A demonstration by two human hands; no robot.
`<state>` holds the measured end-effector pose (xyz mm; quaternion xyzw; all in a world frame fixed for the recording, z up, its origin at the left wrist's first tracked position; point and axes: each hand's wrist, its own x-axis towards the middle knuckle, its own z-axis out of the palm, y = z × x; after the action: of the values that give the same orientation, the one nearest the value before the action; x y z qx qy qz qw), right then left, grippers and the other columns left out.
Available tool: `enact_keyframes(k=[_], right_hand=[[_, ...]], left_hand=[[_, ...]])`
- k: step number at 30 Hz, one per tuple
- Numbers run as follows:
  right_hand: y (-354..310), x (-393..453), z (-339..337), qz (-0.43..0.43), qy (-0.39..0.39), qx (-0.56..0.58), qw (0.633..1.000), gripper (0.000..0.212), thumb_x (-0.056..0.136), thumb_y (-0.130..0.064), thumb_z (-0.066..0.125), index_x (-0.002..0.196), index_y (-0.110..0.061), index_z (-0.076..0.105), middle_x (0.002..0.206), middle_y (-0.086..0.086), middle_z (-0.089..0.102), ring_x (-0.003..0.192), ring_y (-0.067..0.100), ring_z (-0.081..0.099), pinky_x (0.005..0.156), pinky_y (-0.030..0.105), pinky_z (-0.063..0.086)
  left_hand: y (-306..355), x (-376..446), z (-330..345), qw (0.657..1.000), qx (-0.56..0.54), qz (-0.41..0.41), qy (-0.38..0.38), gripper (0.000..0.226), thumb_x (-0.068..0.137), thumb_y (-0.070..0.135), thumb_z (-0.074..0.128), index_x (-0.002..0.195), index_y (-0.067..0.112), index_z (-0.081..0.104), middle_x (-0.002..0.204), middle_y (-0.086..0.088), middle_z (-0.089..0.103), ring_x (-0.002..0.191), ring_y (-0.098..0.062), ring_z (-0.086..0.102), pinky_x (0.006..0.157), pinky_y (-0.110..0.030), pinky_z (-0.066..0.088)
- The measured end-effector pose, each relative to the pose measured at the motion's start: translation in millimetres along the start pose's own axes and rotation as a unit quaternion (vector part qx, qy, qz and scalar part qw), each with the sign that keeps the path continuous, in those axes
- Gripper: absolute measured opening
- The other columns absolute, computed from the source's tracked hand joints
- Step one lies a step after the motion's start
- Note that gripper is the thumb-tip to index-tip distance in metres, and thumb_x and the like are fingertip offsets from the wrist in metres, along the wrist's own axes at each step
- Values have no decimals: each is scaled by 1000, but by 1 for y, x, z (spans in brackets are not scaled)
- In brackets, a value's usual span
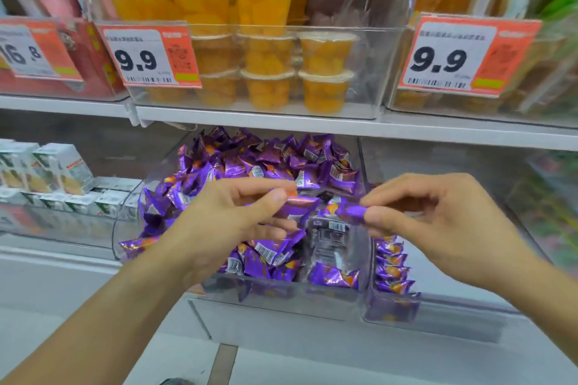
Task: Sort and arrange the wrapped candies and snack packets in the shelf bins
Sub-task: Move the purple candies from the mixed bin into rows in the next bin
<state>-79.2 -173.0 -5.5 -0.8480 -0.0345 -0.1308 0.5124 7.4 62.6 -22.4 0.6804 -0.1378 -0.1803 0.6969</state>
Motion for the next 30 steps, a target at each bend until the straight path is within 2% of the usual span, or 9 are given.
enact_keyframes(k=[3,6,11,15,19,21,24,27,30], right_hand=[[11,-15,-6,15,76,154,985,16,72,-17,71,81,-5,75,89,11,76,71,29,75,68,37,63],[22,-23,-6,4,98,215,972,17,71,-22,72,79,-8,75,106,8,75,77,33,75,70,34,62],[40,-31,-10,-6,66,168,984,14,63,-15,81,77,-13,80,107,0,75,88,24,75,75,35,62],[45,-28,-14,32,75,177,981,18,57,-15,84,75,-12,81,107,-4,75,81,24,76,75,35,62],[44,-25,-19,35,110,146,982,14,59,-29,82,67,-18,81,95,-6,77,86,12,74,72,21,57],[46,-25,-21,46,127,141,981,16,57,-31,84,67,-19,80,92,-3,77,82,15,73,73,26,59],[49,-26,-23,91,109,187,972,38,53,-24,88,88,-16,77,94,5,76,77,21,72,75,38,60],[51,-26,-23,110,59,243,962,58,65,-15,90,118,-22,68,102,12,71,82,22,67,78,34,57],[48,-28,-23,142,20,318,937,56,71,-11,82,122,-31,69,107,19,66,85,23,65,87,43,56]], left_hand=[[-2,-1,20,997,-54,-14,-54,36,77,16,67,110,5,73,104,-17,74,92,-36,73,74,-31,61],[-9,2,39,995,-78,-16,-64,36,75,16,73,107,0,74,108,-21,72,95,-38,71,76,-32,60],[-19,10,61,998,-62,-1,-13,32,78,21,67,95,-4,75,108,-13,74,95,-30,72,78,-35,61],[-21,13,69,1000,-20,16,15,41,69,12,75,110,8,71,104,-6,75,86,-27,74,87,-38,59],[-20,16,72,1000,-8,14,5,59,65,6,86,119,16,66,113,-1,73,100,-23,72,86,-28,58],[-18,15,73,1000,-6,6,-15,62,65,2,87,121,15,64,112,-5,74,102,-24,72,82,-24,57],[-15,11,78,999,-8,-6,-36,57,69,-9,81,119,11,62,103,-13,76,97,-29,73,76,-26,59],[-15,9,80,999,-2,-7,-37,52,66,-8,81,113,7,66,97,-16,76,91,-35,73,70,-27,60],[-15,7,80,999,-3,-12,-44,52,65,-1,84,113,10,66,96,-17,75,85,-34,74,70,-27,59]])
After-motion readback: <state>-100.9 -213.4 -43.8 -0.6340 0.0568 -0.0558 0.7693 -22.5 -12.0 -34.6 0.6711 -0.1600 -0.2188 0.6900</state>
